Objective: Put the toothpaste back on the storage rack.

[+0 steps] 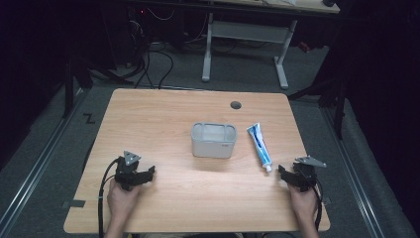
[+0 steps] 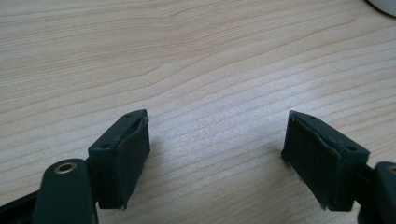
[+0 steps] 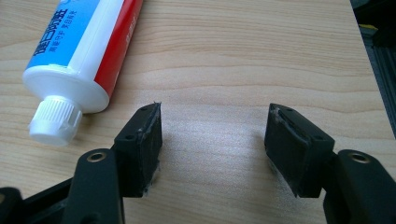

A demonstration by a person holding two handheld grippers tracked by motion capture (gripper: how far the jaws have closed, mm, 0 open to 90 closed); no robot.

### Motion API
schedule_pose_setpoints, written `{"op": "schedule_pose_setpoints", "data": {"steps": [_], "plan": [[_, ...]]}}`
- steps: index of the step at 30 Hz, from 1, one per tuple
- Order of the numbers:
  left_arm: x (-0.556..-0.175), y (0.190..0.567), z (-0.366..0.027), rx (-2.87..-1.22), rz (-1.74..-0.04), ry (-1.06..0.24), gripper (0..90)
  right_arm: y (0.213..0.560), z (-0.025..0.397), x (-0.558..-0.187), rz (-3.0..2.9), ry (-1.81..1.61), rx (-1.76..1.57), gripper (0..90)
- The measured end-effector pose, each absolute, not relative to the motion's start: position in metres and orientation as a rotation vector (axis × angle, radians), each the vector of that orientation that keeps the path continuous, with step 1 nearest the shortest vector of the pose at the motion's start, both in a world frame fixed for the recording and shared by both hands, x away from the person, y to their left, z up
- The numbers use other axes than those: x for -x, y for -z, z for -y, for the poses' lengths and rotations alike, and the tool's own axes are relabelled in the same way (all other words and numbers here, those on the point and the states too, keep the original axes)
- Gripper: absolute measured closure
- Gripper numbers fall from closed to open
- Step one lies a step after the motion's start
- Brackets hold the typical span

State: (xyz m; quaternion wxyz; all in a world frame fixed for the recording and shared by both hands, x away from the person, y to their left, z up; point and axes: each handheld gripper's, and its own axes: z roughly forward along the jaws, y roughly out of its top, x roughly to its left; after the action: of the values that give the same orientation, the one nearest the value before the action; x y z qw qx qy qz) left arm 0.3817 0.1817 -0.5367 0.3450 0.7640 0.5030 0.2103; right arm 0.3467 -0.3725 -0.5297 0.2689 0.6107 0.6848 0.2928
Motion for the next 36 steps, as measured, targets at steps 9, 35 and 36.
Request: {"op": "schedule_pose_setpoints", "data": {"steps": [9, 35, 36], "plan": [[-0.382, 0.537, -0.182, -1.979, -1.307, -0.540, 23.1, 0.530, 0.372, -0.347, -1.845, -0.785, -1.650, 35.3], [-0.382, 0.537, -0.182, -1.985, -1.306, -0.548, 23.1, 0.505, 0.355, -0.329, -1.943, -0.891, -1.558, 44.9], [-0.382, 0.537, -0.182, -1.985, -1.306, -0.549, 23.1, 0.504, 0.353, -0.329, -1.945, -0.892, -1.551, 44.9]]}}
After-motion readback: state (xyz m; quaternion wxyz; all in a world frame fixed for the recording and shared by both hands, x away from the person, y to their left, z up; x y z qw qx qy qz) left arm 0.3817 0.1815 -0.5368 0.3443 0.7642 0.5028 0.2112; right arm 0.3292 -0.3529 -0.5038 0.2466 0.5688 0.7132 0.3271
